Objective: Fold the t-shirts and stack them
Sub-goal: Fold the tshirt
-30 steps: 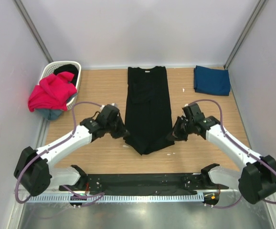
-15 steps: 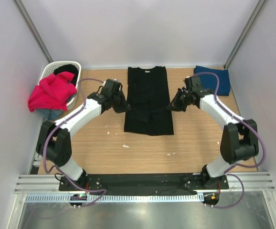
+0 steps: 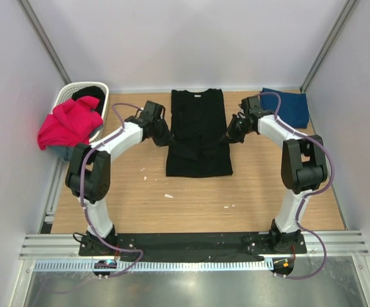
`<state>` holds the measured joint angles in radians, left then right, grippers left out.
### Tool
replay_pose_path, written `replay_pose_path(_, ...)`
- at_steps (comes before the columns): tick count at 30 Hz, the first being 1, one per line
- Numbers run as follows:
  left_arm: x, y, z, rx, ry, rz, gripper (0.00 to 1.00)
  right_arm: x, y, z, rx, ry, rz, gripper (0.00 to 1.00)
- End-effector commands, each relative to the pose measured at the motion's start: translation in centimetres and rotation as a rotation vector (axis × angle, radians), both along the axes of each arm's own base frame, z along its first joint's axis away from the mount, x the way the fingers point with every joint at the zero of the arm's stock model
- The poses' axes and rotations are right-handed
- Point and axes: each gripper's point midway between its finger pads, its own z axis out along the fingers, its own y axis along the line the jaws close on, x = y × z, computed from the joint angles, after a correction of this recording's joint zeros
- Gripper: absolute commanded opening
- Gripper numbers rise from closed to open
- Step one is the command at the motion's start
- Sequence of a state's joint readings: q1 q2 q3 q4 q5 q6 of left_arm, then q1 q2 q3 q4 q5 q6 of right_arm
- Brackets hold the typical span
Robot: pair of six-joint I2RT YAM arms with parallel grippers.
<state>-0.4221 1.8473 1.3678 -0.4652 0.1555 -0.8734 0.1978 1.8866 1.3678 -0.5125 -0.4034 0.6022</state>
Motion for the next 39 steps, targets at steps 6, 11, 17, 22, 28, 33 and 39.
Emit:
replay_pose_path(6,3.4,-0.6,2.3,-0.047,-0.086,-0.014,0.0,3.3,-1.2,2.9,-0.014,-0.125,-0.037,0.01)
replay_pose_path(11,4.2,-0.7,1.4,-0.036,-0.078,-0.012,0.0,4.7,-2.8,2.3,-0.049,-0.114,-0.057,0.01)
replay_pose_path(17,4.8,-0.6,-0.4,-0.019,-0.051,-0.007,0.0,5.5,-2.4,0.9,-0.036,-0.082,-0.035,0.01)
replay_pose_path(22,5.5,-0.6,-0.5,-0.011,-0.061,-0.005,0.0,6.4,-2.0,0.4,-0.026,-0.081,-0.019,0.01)
replay_pose_path(28,6.6,-0.8,1.0,-0.026,-0.094,-0.034,0.5,8.0,-2.3,2.9,-0.067,-0.122,0.011,0.64)
replay_pose_path(33,7.1,0.0,7.8,-0.014,-0.223,-0.057,0.81,8.4,-2.0,9.9,-0.06,-0.275,0.054,1.0)
replay_pose_path(39,0.9,-1.0,12.1,-0.071,-0.306,-0.049,1.0,3.5,0.9,10.7,-0.025,-0.302,0.03,1.0)
